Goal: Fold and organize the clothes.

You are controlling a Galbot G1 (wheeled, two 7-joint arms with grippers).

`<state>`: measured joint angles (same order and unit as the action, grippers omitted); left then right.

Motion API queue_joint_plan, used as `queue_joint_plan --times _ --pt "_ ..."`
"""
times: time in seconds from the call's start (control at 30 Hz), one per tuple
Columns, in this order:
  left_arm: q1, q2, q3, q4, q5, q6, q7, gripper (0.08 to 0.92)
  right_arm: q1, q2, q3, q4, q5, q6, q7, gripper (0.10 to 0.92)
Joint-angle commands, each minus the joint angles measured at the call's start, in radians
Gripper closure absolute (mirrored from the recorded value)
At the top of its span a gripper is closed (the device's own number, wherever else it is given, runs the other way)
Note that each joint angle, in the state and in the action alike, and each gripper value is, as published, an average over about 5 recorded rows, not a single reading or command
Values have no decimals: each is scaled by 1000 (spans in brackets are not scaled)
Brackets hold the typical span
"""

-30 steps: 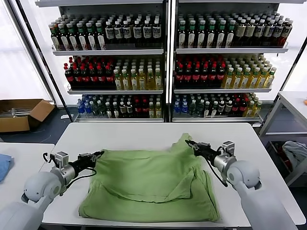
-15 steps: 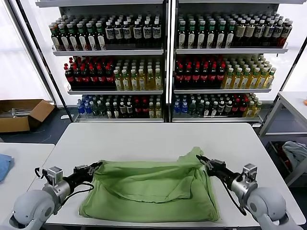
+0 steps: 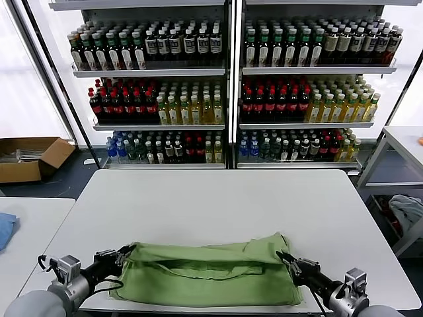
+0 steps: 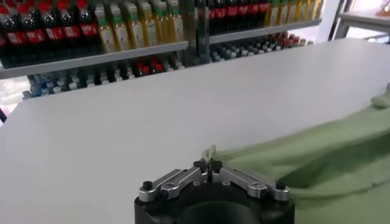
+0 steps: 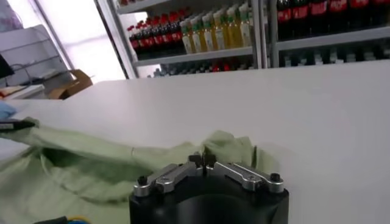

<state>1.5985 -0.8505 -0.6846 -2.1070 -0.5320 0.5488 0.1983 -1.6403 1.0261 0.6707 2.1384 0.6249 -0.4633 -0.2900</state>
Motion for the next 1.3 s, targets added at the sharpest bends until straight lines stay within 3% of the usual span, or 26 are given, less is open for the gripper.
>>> queue_joint_plan --times 0.03,0.2,0.37,0.77,0.93,1.3 --pt "112 0 -84 -62 109 0 21 850 -41 7 72 17 -9 62 13 819" --pt "138 -4 -156 -89 84 2 3 714 27 5 178 -16 53 126 16 672" --pt "148 -64 -164 -137 48 -3 -90 566 55 25 285 -59 69 169 12 525" --pt "87 -286 82 -80 -89 19 -406 226 13 45 321 -98 63 198 7 222" --pt "68 -327 113 -34 -104 27 -447 179 25 30 318 -124 59 204 8 203" --pt "71 -335 117 -3 -89 24 -462 204 31 10 317 -134 68 210 5 203"
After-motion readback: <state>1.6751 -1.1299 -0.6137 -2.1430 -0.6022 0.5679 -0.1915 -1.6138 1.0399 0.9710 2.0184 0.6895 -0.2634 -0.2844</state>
